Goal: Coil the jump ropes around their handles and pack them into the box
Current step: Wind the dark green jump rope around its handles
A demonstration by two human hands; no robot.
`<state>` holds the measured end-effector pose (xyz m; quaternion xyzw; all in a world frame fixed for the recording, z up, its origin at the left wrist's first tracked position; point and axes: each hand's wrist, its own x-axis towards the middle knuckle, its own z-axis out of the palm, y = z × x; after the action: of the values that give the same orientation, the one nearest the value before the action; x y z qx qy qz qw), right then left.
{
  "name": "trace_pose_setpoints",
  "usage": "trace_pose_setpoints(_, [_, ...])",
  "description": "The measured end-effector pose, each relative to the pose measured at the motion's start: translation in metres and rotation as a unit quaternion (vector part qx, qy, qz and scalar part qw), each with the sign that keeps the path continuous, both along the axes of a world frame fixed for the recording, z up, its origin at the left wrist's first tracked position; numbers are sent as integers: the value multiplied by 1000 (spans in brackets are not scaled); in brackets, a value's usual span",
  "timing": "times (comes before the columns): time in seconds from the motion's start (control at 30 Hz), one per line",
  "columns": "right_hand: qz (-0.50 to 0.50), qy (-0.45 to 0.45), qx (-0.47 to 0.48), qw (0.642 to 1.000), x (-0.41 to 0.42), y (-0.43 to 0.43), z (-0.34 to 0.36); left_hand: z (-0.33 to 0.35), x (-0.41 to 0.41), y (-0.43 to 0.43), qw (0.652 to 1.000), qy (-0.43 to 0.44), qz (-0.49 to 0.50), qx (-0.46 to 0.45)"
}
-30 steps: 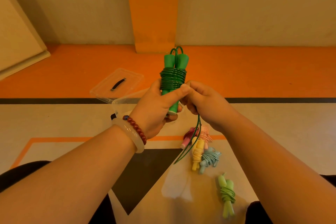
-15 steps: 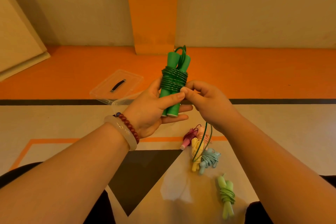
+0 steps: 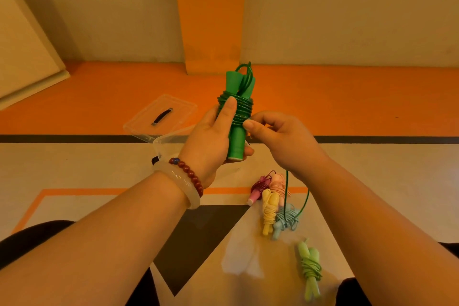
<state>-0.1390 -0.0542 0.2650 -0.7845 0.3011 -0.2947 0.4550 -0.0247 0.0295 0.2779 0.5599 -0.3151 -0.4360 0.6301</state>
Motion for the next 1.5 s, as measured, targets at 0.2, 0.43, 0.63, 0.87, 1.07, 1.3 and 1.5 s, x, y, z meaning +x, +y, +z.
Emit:
trace_pose_setpoints(0.2, [41, -54, 57, 996, -2, -2, 1, -1, 2, -1, 992, 124, -20, -13])
trace_pose_setpoints(0.43, [99, -111, 200, 969, -6, -3, 4, -3, 1, 0, 992, 96, -83, 29])
trace_pose_setpoints(0.63, [42, -85, 162, 982, -6, 2, 7, -10, 3, -2, 983, -154, 98, 1])
trace_pose_setpoints(0.87, [-59, -63, 76, 993, 1, 1, 4, -9, 4, -1, 971, -235, 22, 34])
trace_pose_setpoints(1.07, [-11, -53, 70, 996, 8, 13, 2, -16, -6, -2, 979, -183, 75, 45])
trace_pose_setpoints(1.3, [21, -65, 114, 991, -1, 0, 9, -9, -4, -5, 998, 34, 43, -18])
trace_pose_setpoints(1.5, [13, -114, 161, 980, -1, -3, 7, -11, -5, -6, 996, 87, 13, -26])
